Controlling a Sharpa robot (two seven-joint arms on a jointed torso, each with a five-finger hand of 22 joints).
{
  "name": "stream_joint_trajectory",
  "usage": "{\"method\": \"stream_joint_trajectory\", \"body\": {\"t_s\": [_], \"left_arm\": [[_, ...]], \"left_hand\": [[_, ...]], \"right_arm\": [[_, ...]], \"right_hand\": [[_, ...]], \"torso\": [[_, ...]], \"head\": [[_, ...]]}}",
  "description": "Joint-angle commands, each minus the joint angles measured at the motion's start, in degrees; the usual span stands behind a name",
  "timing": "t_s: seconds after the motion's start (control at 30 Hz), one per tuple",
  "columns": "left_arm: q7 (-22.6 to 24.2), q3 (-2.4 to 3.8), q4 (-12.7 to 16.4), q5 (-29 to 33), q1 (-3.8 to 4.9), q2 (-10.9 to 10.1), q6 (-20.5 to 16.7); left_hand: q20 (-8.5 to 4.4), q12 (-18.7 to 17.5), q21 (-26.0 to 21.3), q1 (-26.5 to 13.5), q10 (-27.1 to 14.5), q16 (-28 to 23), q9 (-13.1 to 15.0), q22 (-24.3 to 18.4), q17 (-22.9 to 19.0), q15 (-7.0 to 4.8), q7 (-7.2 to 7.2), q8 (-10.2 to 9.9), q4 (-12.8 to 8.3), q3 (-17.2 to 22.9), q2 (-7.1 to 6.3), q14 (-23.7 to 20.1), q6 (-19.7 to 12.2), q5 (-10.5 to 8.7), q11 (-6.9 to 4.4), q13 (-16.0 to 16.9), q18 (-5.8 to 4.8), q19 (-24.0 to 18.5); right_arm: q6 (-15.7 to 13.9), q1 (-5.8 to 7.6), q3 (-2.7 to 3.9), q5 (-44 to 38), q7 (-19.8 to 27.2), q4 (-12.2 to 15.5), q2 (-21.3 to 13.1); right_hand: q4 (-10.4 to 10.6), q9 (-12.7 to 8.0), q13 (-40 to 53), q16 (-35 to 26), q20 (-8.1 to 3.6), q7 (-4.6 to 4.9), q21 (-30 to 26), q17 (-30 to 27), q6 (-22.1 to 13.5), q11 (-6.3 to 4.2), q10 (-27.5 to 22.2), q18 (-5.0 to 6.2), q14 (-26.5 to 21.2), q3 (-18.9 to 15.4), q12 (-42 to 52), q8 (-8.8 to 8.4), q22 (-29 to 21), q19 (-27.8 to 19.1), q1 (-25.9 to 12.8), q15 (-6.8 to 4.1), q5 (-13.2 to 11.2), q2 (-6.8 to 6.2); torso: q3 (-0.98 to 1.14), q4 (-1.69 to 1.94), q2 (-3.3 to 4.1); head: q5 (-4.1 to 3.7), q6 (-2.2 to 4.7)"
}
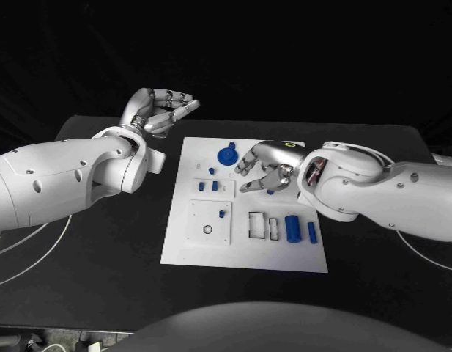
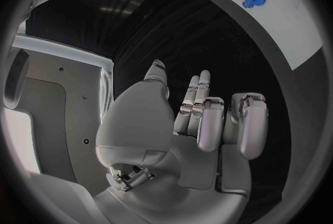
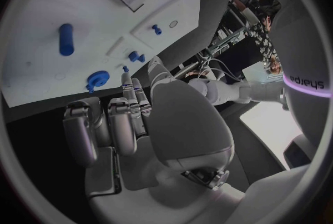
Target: Assemble the parts on the task board
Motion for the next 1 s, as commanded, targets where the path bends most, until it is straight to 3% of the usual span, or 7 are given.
{"method": "stream_joint_trajectory", "body": {"t_s": [0.03,0.23,0.33,0.43,1.0], "left_arm": [[0.8,0.04,-0.1,0.2,0.0,0.3,0.8],[0.9,0.04,-0.4,0.2,-0.14,0.9,1.0],[0.9,0.04,-0.5,0.2,-0.25,0.9,1.1],[1.0,0.04,-0.5,0.2,-0.33,1.0,1.1],[1.0,0.05,-0.1,0.2,-0.45,0.3,0.8]], "left_hand": [[-0.03,-0.4,-0.2,0.0,0.0,0.2,-0.1,14.5,10.9,-0.1,0.14,-0.2,0.0,0.4,0.49,4.3,0.3,-0.19,0.13,-0.1,0.0,4.5],[-0.03,-0.4,-0.2,0.0,0.0,0.2,-0.1,14.5,10.9,-0.1,0.14,-0.2,0.0,0.4,0.49,4.3,0.3,-0.19,0.13,-0.1,0.0,4.5],[-0.03,-0.4,-0.2,0.0,0.0,0.2,-0.1,14.5,11.0,-0.09,0.14,-0.2,0.0,0.4,0.49,4.4,0.2,-0.18,0.14,-0.1,0.0,4.6],[-0.03,-0.4,-0.2,0.0,0.0,0.2,-0.1,14.5,11.0,-0.09,0.14,-0.2,0.0,0.4,0.49,4.4,0.2,-0.18,0.14,-0.1,0.0,4.6],[-0.03,-0.4,-0.2,0.1,-0.1,0.2,-0.1,14.5,10.9,-0.09,0.15,-0.2,0.0,0.4,0.51,4.4,0.2,-0.16,0.15,-0.1,0.0,4.6]], "right_arm": [[-2.4,0.94,-0.05,7.6,2.1,0.9,-2.3],[1.7,2.05,-0.09,2.0,-1.4,1.9,-6.5],[4.1,2.13,-0.13,-0.1,-3.4,2.1,-7.4],[6.2,2.08,-0.16,-1.9,-5.3,2.2,-8.0],[9.9,0.34,-0.29,-5.8,-8.4,0.1,-5.8]], "right_hand": [[-0.3,0.0,-0.1,0.2,0.46,-0.21,0.3,15.1,0.0,0.18,-0.5,-0.39,6.1,0.2,0.1,0.07,15.1,6.1,0.3,0.21,0.1,0.67],[-0.2,-0.2,-0.1,0.2,0.18,-0.29,0.3,15.1,-0.7,0.01,-1.5,-0.39,6.1,-0.5,-0.2,-0.34,15.1,6.1,-0.1,-0.41,0.1,0.65],[-0.1,-0.2,-0.1,0.2,0.13,-0.24,0.3,15.1,-0.8,0.03,-1.7,-0.39,6.1,-0.6,-0.2,-0.4,15.1,6.1,-0.2,-0.45,0.1,0.7],[-0.1,-0.2,-0.1,0.2,0.11,-0.2,0.3,15.1,-0.9,0.04,-1.8,-0.39,6.1,-0.7,-0.2,-0.41,15.1,6.1,-0.3,-0.45,0.1,0.71],[-0.2,-0.2,0.1,0.2,0.25,-0.08,0.3,15.1,-0.7,0.09,-1.1,-0.39,6.1,-1.2,0.4,-0.26,15.1,6.1,-0.3,-0.11,0.1,0.88]], "torso": [[-0.06,-0.18,-0.11],[-0.04,-0.23,-0.11],[0.07,-0.23,-0.06],[0.01,-0.06,-0.09],[-0.08,0.04,0.02]], "head": [[-1.19,0.01],[-3.54,0.01],[-4.17,0.01],[-4.71,0.01],[-4.3,0.01]]}}
